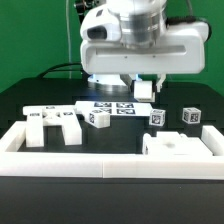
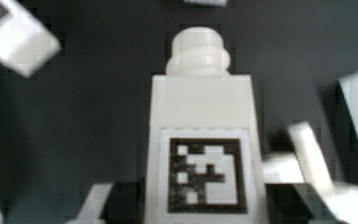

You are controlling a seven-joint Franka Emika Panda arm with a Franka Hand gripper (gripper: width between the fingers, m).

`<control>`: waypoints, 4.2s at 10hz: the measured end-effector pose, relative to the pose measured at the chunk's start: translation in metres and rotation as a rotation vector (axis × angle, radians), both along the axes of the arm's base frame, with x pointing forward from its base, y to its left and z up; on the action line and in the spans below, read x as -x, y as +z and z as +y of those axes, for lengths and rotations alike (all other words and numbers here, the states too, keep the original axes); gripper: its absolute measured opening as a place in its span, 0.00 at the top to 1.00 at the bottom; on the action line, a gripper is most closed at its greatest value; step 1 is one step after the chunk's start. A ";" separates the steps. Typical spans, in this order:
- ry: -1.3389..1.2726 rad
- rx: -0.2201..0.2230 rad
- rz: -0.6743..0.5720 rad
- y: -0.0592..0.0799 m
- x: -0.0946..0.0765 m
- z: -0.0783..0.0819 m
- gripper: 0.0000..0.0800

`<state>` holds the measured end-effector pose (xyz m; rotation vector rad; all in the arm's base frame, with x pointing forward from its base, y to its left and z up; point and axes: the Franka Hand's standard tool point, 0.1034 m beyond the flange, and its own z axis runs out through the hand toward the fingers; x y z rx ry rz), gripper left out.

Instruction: Assemble chair

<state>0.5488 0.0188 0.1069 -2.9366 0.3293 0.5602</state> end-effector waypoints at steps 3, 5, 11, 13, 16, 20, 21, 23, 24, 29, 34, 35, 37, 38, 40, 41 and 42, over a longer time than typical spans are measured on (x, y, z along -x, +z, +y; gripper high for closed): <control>-0.012 0.045 -0.206 0.002 -0.009 0.002 0.64; -0.015 0.072 -0.318 0.001 -0.011 0.002 0.64; 0.002 0.163 -0.726 0.006 -0.026 0.015 0.64; 0.017 0.162 -0.757 0.004 -0.028 0.030 0.64; 0.067 0.150 -0.769 -0.005 -0.040 0.057 0.64; 0.083 0.148 -0.771 -0.006 -0.041 0.062 0.64; 0.107 0.148 -0.775 -0.010 -0.041 0.068 0.64; 0.160 0.146 -0.800 -0.007 -0.052 0.075 0.64; 0.157 0.154 -0.825 -0.009 -0.050 0.072 0.64; 0.167 0.192 -0.975 -0.013 -0.057 0.070 0.64; 0.168 0.191 -0.989 -0.012 -0.068 0.073 0.64; 0.168 0.190 -0.991 -0.012 -0.071 0.073 0.64; 0.169 0.190 -0.997 -0.014 -0.078 0.075 0.64; 0.170 0.191 -0.998 -0.017 -0.080 0.076 0.64; 0.171 0.193 -1.009 -0.017 -0.081 0.076 0.64; 0.171 0.192 -1.009 -0.017 -0.081 0.077 0.64; 0.174 0.191 -1.010 -0.017 -0.080 0.080 0.64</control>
Offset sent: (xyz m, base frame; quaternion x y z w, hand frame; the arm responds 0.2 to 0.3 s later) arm 0.0000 0.0000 0.0000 0.0000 0.1938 0.0000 0.9810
